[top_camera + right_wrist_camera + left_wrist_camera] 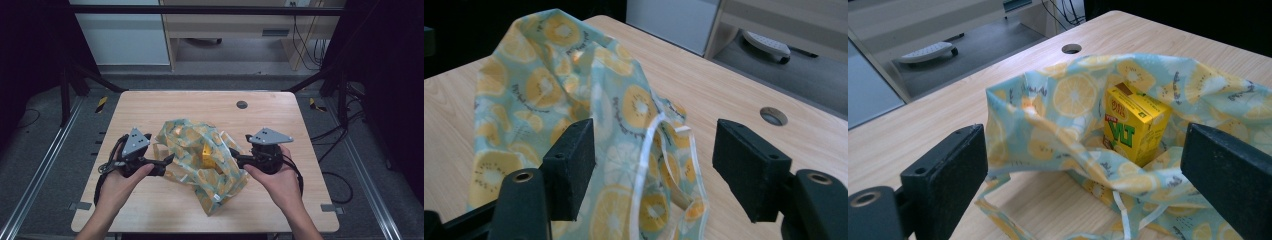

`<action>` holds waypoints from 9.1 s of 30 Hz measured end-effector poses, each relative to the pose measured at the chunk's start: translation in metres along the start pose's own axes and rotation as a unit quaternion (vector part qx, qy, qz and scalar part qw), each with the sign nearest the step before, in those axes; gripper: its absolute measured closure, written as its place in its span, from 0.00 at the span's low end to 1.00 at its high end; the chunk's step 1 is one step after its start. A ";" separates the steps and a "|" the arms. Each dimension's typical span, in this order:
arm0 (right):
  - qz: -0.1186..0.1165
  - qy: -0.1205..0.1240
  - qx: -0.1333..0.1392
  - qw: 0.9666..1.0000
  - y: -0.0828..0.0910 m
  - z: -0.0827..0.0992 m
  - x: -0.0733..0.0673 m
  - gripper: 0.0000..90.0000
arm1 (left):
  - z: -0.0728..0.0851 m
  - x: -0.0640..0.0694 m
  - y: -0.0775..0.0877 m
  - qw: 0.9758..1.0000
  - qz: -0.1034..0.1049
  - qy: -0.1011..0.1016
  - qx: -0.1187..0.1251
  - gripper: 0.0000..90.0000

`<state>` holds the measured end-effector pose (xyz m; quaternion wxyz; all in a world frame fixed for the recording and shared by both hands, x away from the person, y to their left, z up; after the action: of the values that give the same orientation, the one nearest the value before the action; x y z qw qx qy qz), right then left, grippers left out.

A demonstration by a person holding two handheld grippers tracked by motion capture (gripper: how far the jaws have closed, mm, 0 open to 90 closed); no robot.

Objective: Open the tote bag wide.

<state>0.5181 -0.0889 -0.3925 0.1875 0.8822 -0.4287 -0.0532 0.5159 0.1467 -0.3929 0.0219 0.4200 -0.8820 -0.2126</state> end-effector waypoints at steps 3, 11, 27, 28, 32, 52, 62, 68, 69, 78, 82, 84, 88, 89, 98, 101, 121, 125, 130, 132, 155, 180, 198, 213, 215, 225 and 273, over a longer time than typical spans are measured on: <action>-0.011 0.018 -0.007 1.000 -0.004 -0.008 -0.007 0.37 | -0.004 0.001 -0.003 1.000 -0.003 -0.024 -0.009 0.05; -0.031 0.043 -0.018 0.998 -0.011 -0.018 -0.022 0.37 | -0.012 -0.003 -0.004 0.999 -0.008 -0.032 -0.020 0.05; -0.056 0.049 -0.033 0.997 -0.039 -0.029 -0.036 0.47 | -0.012 -0.026 -0.015 0.999 -0.031 -0.002 -0.032 0.05; -0.056 0.048 -0.034 0.997 -0.042 -0.029 -0.035 0.48 | -0.008 -0.026 -0.018 0.999 -0.031 -0.003 -0.037 0.05; -0.060 0.042 -0.040 0.996 -0.051 -0.028 -0.036 0.49 | -0.004 -0.026 -0.024 0.999 -0.031 -0.006 -0.040 0.05; -0.066 0.044 -0.094 0.992 -0.089 -0.006 -0.039 0.52 | 0.031 -0.003 -0.047 0.996 -0.004 0.000 -0.089 0.06; -0.067 0.044 -0.111 0.991 -0.092 0.004 -0.037 0.46 | 0.040 0.007 -0.052 0.995 -0.003 -0.002 -0.097 0.18; -0.071 0.048 -0.116 0.989 -0.091 0.007 -0.038 0.56 | 0.044 0.011 -0.051 0.995 0.005 -0.009 -0.102 0.30; -0.072 0.053 -0.118 0.989 -0.091 0.008 -0.038 0.60 | 0.043 0.011 -0.050 0.995 0.007 -0.008 -0.099 0.34; -0.083 0.069 -0.115 0.987 -0.088 0.008 -0.040 0.90 | 0.045 0.016 -0.049 0.996 0.026 -0.008 -0.090 0.79; -0.086 0.071 -0.115 0.987 -0.087 0.009 -0.038 0.99 | 0.044 0.017 -0.049 0.996 0.037 -0.003 -0.082 0.96; -0.087 0.071 -0.113 0.987 -0.086 0.009 -0.037 1.00 | 0.043 0.017 -0.048 0.996 0.040 -0.005 -0.081 0.99; -0.086 0.068 -0.110 0.988 -0.085 0.008 -0.034 1.00 | 0.041 0.016 -0.046 0.996 0.042 -0.013 -0.080 1.00; -0.085 0.067 -0.109 0.988 -0.084 0.008 -0.033 1.00 | 0.041 0.015 -0.045 0.996 0.041 -0.017 -0.081 1.00; -0.081 0.063 -0.097 0.990 -0.079 0.000 -0.027 1.00 | 0.034 0.011 -0.042 0.997 0.038 -0.020 -0.069 1.00; -0.079 0.061 -0.091 0.991 -0.077 -0.003 -0.024 1.00 | 0.033 0.009 -0.041 0.997 0.037 -0.023 -0.069 1.00; -0.061 0.030 -0.087 0.994 -0.066 0.017 0.003 1.00 | 0.050 0.007 -0.045 0.995 0.039 -0.032 -0.082 1.00; -0.053 0.024 -0.087 0.995 -0.066 0.021 0.012 1.00 | 0.053 0.004 -0.048 0.995 0.037 -0.035 -0.088 1.00; -0.048 0.018 -0.086 0.995 -0.068 0.023 0.021 1.00 | 0.058 0.001 -0.053 0.994 0.033 -0.041 -0.094 1.00; -0.047 0.015 -0.087 0.995 -0.069 0.024 0.022 1.00 | 0.059 0.000 -0.053 0.994 0.033 -0.043 -0.097 1.00; -0.027 -0.007 -0.096 0.995 -0.078 0.057 0.055 1.00 | 0.088 0.000 -0.075 0.992 0.030 -0.034 -0.116 1.00; -0.022 -0.029 -0.105 0.994 -0.079 0.077 0.067 1.00 | 0.102 -0.003 -0.079 0.991 0.031 -0.025 -0.128 1.00; -0.021 -0.040 -0.128 0.991 -0.081 0.107 0.070 1.00 | 0.124 -0.005 -0.079 0.988 0.036 -0.013 -0.147 1.00; -0.016 -0.036 -0.137 0.990 -0.083 0.114 0.074 1.00 | 0.135 -0.010 -0.076 0.987 0.028 -0.016 -0.155 1.00; -0.016 -0.034 -0.140 0.989 -0.082 0.115 0.074 1.00 | 0.137 -0.010 -0.076 0.987 0.028 -0.015 -0.156 1.00; -0.019 -0.037 -0.139 0.989 -0.080 0.124 0.075 1.00 | 0.141 -0.011 -0.075 0.987 0.027 -0.012 -0.156 1.00; -0.007 -0.048 -0.152 0.987 -0.073 0.135 0.092 1.00 | 0.140 -0.011 -0.067 0.990 0.024 -0.021 -0.140 1.00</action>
<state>0.5951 -0.1573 -0.5383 0.2983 0.8429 -0.4179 -0.1612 0.5418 0.1678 -0.5452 0.0671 0.3874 -0.8536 -0.3419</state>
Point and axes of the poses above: each handheld gripper's, and its own axes: y roughly backward along the jaws, z roughly out of its underside, x roughly to its right, the point moved 10 cm from there along -y, roughly forward along the jaws, and after that the axes turned 6 degrees about x, right-handed, at the moved point
